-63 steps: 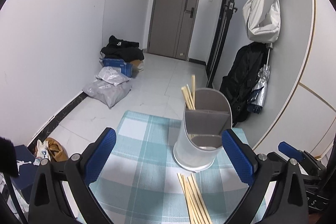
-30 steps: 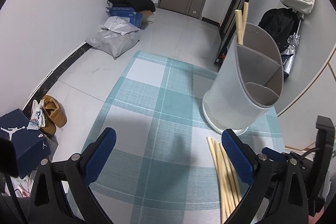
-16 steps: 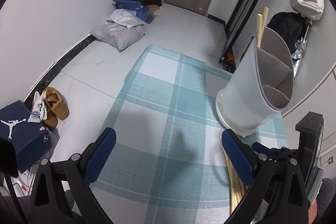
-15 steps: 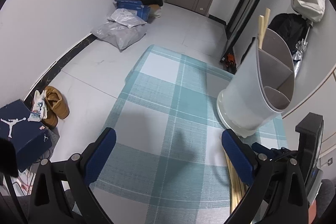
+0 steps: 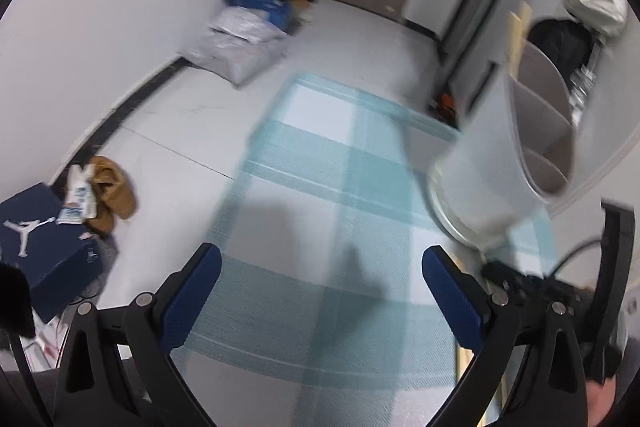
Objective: Organize utensils
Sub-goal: 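Close the right tool on one chopstick from the pile, then grasp a chopstick with the left tool while the right tool holds its chopstick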
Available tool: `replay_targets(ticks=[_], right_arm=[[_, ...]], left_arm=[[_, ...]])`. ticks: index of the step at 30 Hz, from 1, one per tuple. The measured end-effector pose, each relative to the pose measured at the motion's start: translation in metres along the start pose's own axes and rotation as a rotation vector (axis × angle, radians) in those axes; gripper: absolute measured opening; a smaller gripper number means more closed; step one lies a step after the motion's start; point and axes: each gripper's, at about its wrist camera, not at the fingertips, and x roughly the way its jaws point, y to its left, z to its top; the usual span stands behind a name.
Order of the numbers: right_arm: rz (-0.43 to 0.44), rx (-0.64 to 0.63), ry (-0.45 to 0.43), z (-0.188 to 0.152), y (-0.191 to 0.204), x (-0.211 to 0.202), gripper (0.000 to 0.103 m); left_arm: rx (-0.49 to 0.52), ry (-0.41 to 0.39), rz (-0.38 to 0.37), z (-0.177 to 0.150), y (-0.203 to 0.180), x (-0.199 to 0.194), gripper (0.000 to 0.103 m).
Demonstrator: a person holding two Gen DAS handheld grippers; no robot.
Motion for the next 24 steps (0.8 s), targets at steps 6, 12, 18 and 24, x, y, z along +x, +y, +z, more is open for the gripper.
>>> replay_targets(ticks=[6, 12, 18, 24], right_arm=[[0.075, 0.109, -0.041, 0.000, -0.030, -0.023, 0.004], [0.143, 0.228, -0.057, 0.002, -0.060, -0.033, 0.004], [0.206, 0.343, -0.082, -0.004, -0.083, -0.044, 0.004], [0.229, 0.347, -0.119, -0.009, -0.087, -0.068, 0.004]], left_arm=[[0.111, 0.109, -0.061, -0.015, -0.027, 0.016, 0.099], [0.188, 0.184, -0.073, -0.032, -0.049, 0.026, 0.098], [0.292, 0.237, -0.049, -0.049, -0.071, 0.034, 0.099], [0.329, 0.249, 0.012, -0.051, -0.072, 0.034, 0.098]])
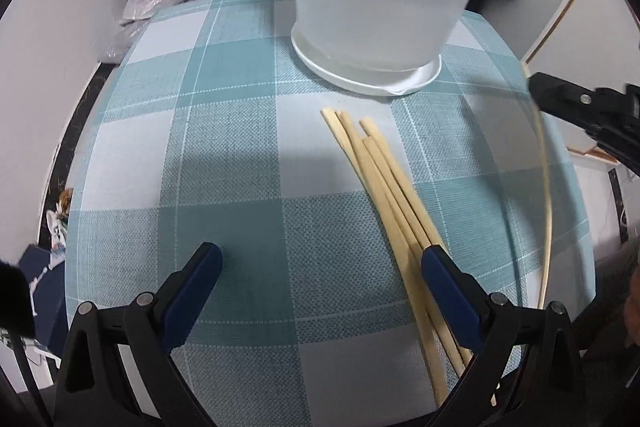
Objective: Organize utensils
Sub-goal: 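Grasp a chopstick with the left tool while the right tool holds its chopstick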
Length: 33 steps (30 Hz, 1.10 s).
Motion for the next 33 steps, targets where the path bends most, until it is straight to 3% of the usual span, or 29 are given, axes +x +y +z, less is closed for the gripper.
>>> replay_targets(ticks=[8, 17, 28, 33], right_arm=[[0.005, -0.001, -0.016, -0.011, 0.001, 0.000, 0.004], [0.014, -0.034, -0.039, -0.009, 0.009, -0.004, 0.004], [0.015, -0.038, -0.056, -0.009, 0.009, -0.009, 0.004], [0.022, -0.036, -0.054, -0.008, 0.009, -0.010, 0.004]], left_arm=[[-0.014, 0.009, 0.004, -0.008, 0.007, -0.001, 0.098], [-0.045, 0.012, 0.043, 0.005, 0.004, 0.007, 0.098], [-0.091, 0.017, 0.012, 0.009, 0.000, 0.008, 0.096], [-0.068, 0.035, 0.087, 0.011, -0.004, 0.015, 0.096]])
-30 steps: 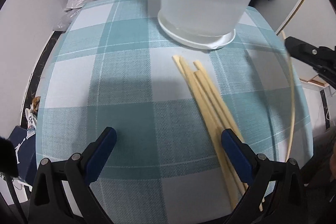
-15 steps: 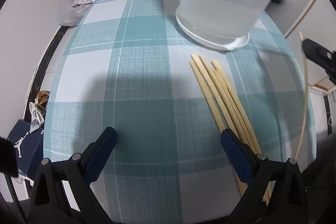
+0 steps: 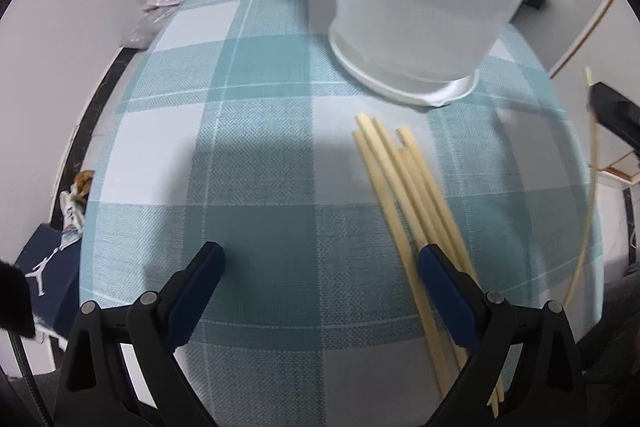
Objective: Organize utensils
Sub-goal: 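Grasp a chopstick with the left tool while the right tool holds its chopstick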
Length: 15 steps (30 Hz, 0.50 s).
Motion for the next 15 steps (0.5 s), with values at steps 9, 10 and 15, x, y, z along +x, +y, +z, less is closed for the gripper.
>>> replay_targets(ticks=[9, 10, 15], right_arm=[[-0.006, -0.011, -0.006, 0.001, 0.003, -0.001, 0.004], [-0.006, -0.011, -0.007, 0.002, 0.004, -0.001, 0.004], [0.001, -0.019, -0.014, 0.002, 0.005, -0.002, 0.004]], left_arm=[[-0.037, -0.007, 0.029, 0.011, 0.007, 0.005, 0.085], [-0.041, -0.010, 0.028, 0.012, 0.008, 0.003, 0.078], [-0.062, -0.028, 0.028, 0.027, 0.011, 0.004, 0.045]])
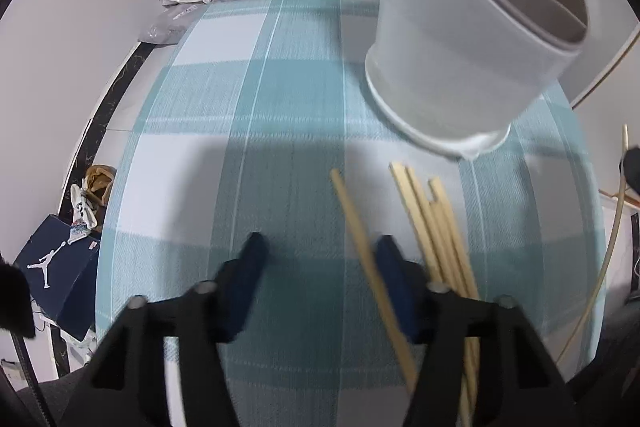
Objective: Organize utensils
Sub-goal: 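Grasp a chopstick with the left tool while the right tool holds its chopstick, then lift both held chopsticks and carry them over the white holder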
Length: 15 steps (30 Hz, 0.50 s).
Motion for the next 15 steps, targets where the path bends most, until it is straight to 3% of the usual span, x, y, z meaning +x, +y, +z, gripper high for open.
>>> replay_targets(ticks=[3, 5, 10, 15], right_arm=[[0.007, -0.006, -0.005, 0.001, 0.001, -0.001, 0.004], [0.007, -0.012, -0.009, 0.001, 0.002, -0.002, 0.004], [0.004, -0.040, -0.014, 0.002, 0.006, -0.001, 0.004], [0.019, -0.081, -0.050, 0.002, 0.013, -0.008, 0.004]], left_arm=[[-0.013, -0.004, -0.013, 0.013, 0.002, 0.006, 0.027], [-0.037, -0.008, -0.030, 0.007, -0.001, -0.001, 0.007], [-0.110, -0.016, -0.118, 0.009, 0.005, -0.002, 0.002], [-0.103, -0.147, -0.158, 0.004, 0.009, -0.030, 0.002]])
